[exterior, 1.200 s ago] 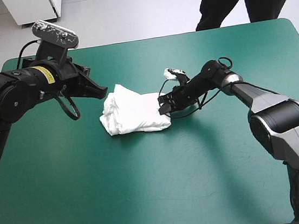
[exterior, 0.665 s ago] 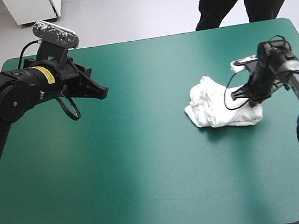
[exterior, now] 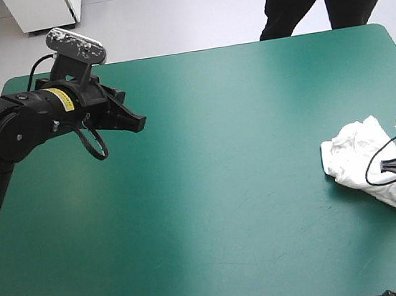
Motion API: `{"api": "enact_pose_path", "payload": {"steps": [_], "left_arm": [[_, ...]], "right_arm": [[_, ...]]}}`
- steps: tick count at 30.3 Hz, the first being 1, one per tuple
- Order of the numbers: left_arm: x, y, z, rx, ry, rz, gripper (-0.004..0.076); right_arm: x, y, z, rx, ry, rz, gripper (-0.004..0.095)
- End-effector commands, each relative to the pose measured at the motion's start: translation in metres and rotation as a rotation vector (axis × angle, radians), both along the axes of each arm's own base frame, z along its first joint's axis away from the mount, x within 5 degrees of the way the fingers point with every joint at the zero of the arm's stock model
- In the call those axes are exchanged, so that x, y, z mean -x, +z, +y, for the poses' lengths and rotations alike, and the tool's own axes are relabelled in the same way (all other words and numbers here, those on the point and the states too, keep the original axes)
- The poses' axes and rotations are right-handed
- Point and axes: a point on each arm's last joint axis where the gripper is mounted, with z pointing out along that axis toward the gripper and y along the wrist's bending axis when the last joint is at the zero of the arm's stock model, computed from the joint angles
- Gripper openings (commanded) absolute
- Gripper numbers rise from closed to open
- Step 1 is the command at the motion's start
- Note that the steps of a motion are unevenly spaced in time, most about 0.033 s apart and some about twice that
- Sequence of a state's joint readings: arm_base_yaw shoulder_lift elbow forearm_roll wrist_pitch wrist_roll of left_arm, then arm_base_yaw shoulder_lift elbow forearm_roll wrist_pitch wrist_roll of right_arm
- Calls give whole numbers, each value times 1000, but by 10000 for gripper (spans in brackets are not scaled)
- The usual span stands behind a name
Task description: Fold the cloth
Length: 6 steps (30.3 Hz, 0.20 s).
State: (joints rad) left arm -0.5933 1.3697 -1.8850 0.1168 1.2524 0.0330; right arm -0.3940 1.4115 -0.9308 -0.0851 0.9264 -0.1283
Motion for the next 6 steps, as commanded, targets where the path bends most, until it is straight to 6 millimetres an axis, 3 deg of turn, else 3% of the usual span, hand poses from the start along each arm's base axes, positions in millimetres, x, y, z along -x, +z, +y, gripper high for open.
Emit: {"api": "enact_pose_path", "payload": {"steps": [1, 3, 6], "left_arm": [[14, 12, 9, 23, 5, -14, -8], [14, 12, 9, 23, 5, -14, -8], [14, 12, 9, 23, 5, -14, -8]], "right_arm": [[0, 15, -3, 42, -29, -85, -10], [-1, 15, -4, 44, -30, -95, 29], [-4, 19, -4, 49, -33, -121, 231]]}}
